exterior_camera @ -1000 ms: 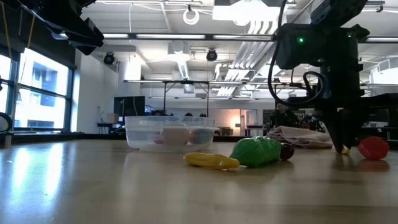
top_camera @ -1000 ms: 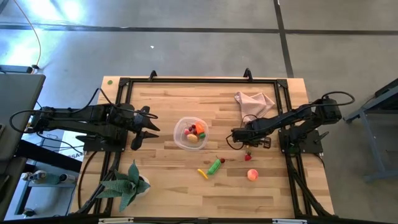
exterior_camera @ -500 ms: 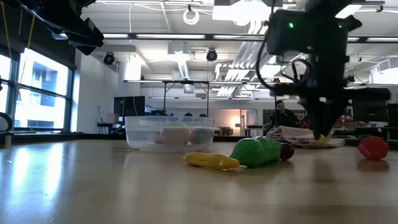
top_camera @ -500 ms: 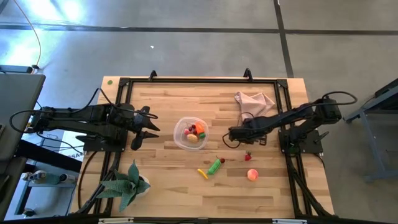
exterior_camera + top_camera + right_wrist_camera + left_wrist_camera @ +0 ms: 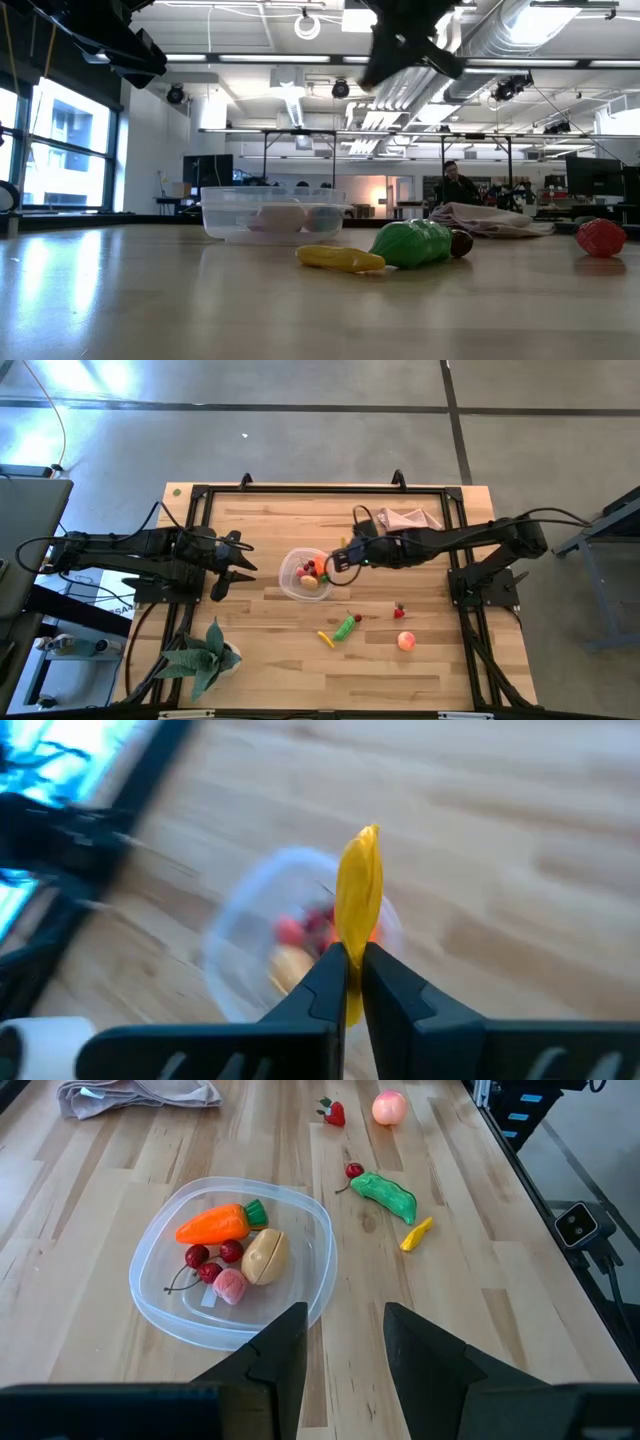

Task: Pick and placing Produce into tupperware
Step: Put the top corn into the transparent bin

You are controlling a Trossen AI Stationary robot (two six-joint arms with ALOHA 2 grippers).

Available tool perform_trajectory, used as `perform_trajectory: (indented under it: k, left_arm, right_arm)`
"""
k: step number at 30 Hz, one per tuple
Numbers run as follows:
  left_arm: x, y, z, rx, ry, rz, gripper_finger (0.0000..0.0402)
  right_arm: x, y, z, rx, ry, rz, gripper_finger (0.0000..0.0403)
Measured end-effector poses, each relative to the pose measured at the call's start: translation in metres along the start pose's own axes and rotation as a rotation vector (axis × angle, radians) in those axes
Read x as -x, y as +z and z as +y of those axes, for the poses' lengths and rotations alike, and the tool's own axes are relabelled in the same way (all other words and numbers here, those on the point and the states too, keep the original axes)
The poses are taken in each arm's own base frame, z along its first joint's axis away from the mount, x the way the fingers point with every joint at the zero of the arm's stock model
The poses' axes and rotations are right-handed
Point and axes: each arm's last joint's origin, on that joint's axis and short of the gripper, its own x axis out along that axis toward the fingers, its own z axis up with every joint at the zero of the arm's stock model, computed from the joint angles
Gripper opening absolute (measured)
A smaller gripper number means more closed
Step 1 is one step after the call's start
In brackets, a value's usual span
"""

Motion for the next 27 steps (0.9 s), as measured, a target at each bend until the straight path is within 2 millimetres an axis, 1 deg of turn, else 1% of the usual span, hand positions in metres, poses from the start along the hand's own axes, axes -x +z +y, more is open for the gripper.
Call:
perform_trajectory:
  k: [3,6,9,12,14,18,21,24,27]
  left_arm:
    - [0.0,0.0,0.0,0.0,0.0,0.0,0.0122]
    - [0.0,0.0,0.0,0.0,0.0,0.0,0.0122]
    - [0.0,0.0,0.0,0.0,0.0,0.0,0.0122]
    - [0.0,0.0,0.0,0.0,0.0,0.0,0.0122]
    - [0.0,0.0,0.0,0.0,0.001,0.0,0.0122]
    - [0.0,0.0,0.0,0.0,0.0,0.0,0.0122]
    - [0.0,0.0,0.0,0.0,0.0,0.0,0.0122]
    - [0.0,0.0,0.0,0.0,0.0,0.0,0.0122]
    - [0.0,0.0,0.0,0.0,0.0,0.0,0.0122]
  right_arm:
    - [0.002,0.013,0.018,0.089,0.03,-0.036,0.0013]
    - [-0.007,0.023,0.037,0.174,0.055,-0.032,0.0013]
    - [-0.029,0.031,0.053,0.245,0.069,0.009,0.0013]
    - [-0.055,0.037,0.067,0.318,0.082,0.064,0.0013]
    - [-0.075,0.039,0.073,0.364,0.077,0.107,0.0013]
    - [-0.116,0.04,0.078,0.394,0.071,0.216,0.0013]
    - [-0.142,0.036,0.075,0.395,0.034,0.308,0.0013]
    - [-0.163,0.028,0.068,0.407,-0.042,0.393,0.0013]
    - [-0.178,0.022,0.064,0.435,-0.069,0.434,0.0013]
